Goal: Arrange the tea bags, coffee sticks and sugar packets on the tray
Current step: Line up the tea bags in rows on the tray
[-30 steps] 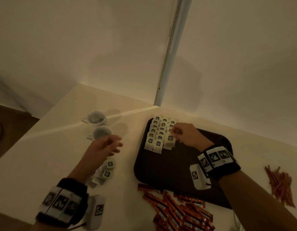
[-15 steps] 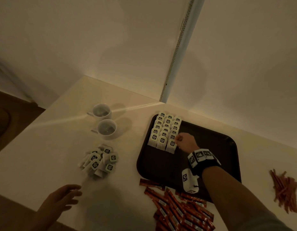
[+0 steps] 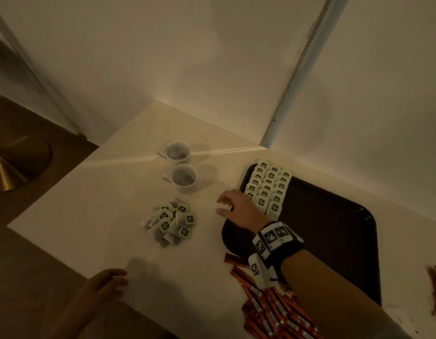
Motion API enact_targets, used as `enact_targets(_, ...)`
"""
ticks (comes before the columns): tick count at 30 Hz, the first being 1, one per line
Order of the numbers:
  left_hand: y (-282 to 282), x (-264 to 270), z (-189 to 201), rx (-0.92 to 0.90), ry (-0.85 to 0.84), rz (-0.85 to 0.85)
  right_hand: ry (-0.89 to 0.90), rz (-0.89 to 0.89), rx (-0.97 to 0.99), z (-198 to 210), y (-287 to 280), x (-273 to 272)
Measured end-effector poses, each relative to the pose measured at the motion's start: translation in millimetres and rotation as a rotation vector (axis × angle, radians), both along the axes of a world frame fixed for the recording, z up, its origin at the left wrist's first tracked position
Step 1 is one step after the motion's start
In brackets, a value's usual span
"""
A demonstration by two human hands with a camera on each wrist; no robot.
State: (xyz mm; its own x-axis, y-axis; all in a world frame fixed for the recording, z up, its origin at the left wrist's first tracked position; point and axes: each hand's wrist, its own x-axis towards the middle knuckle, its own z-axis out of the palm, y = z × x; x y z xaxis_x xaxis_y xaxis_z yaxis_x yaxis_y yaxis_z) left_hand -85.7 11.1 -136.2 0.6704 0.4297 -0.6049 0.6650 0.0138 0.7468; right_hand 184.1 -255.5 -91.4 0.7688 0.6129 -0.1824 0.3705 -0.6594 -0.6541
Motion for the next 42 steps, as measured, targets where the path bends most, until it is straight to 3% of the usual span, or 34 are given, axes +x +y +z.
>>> enact_targets(4,3.4,-10.6,-4.2,0.024,-0.02,-0.029,0.079,0.244,-0.194,-17.5,59.4,-24.5)
enact_targets(10,0.1,-27.7,1.4,0.062,-0.026,-0.021,-0.055,0.107,-0.327,-37.7,87.3,-58.0)
enact_targets(20,2.4,-38.0,-3.9,0.049,-0.051,0.011,0.04,0.104,-0.24,-43.1,85.0,-65.5)
enact_targets(23,0.5,-34.1,2.7,0.024,-0.059,0.02,0.168,0.085,-0.136,-39.3,79.8,-63.0)
enact_targets(30,-10.1,23.4,44.3,-0.044,-0.127,-0.121,0.34,0.119,-0.027,-1.6,67.8,-41.2)
enact_targets(34,-37.9,83.2,84.8,-0.319,-0.211,-0.169,0.275,0.261,0.017,57.3,67.3,-24.3)
enact_targets(38,-72.6,135.8,123.4,-0.689,-0.267,-0.321,0.039,0.464,-0.12,109.0,68.9,-17.5)
enact_targets(42,-100.2,165.4,145.6,-0.86,-0.31,-0.311,-0.119,0.492,-0.217,136.1,57.2,-14.3)
